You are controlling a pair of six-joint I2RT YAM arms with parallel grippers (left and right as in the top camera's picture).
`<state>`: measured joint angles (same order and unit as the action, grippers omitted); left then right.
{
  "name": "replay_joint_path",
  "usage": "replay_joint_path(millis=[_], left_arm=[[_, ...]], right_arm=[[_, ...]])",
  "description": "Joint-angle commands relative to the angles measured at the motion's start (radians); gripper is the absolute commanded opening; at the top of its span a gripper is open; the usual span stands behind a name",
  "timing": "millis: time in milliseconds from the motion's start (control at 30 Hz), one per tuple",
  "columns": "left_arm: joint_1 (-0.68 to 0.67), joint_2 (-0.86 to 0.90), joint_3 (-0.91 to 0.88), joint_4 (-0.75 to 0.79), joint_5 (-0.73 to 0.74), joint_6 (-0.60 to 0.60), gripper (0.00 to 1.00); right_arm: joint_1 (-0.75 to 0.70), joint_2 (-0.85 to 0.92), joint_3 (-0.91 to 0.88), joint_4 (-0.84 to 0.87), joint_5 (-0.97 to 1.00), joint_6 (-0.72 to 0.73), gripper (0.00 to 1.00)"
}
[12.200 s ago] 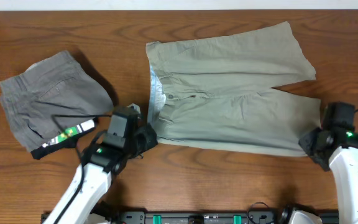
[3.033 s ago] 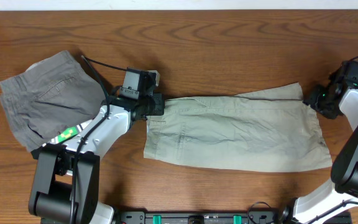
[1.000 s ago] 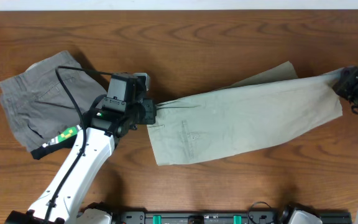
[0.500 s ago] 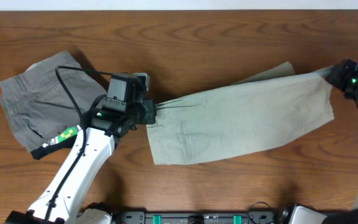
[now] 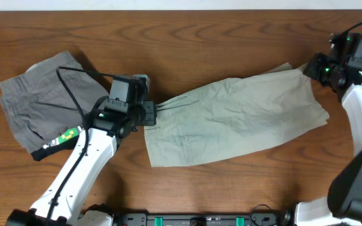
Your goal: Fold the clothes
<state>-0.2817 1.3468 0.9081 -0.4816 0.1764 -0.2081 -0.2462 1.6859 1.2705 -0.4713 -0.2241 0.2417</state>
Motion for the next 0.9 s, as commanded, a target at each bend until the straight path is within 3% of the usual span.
replay_joint_path(millis=[0, 300, 333, 400, 433, 500, 700, 800, 867], left_arm=[[0.005, 0.033, -0.012, 0.024, -0.063, 0.009, 0.06], [0.005, 0.129, -0.012, 0.153, -0.129, 0.008, 0.09], [0.005, 0.137, -0.012, 0.173, -0.167, 0.004, 0.13], [0.006, 0.145, -0.012, 0.213, -0.246, -0.029, 0.31], [0.007, 0.145, -0.012, 0.234, -0.278, -0.041, 0.38], [0.015, 0.137, -0.001, 0.271, -0.305, -0.040, 0.50], [0.036, 0.081, 0.079, 0.232, -0.260, -0.040, 0.50], [0.032, 0.054, 0.080, 0.177, -0.113, -0.041, 0.31], [0.030, 0.059, 0.077, 0.142, -0.053, -0.041, 0.24]], right_arm=[[0.019, 0.048, 0.018, 0.022, 0.018, -0.014, 0.01], [0.047, 0.146, 0.018, 0.088, 0.018, -0.014, 0.02], [0.048, 0.152, 0.018, 0.096, 0.018, -0.014, 0.10], [0.048, 0.158, 0.018, 0.105, 0.026, -0.014, 0.43], [0.047, 0.158, 0.018, 0.105, 0.038, -0.015, 0.51], [0.040, 0.148, 0.019, 0.100, 0.051, -0.015, 0.58], [-0.004, 0.053, 0.020, 0.010, 0.052, -0.023, 0.55], [-0.020, 0.017, 0.020, -0.095, 0.052, -0.064, 0.43], [-0.022, 0.017, 0.019, -0.149, 0.055, -0.069, 0.33]])
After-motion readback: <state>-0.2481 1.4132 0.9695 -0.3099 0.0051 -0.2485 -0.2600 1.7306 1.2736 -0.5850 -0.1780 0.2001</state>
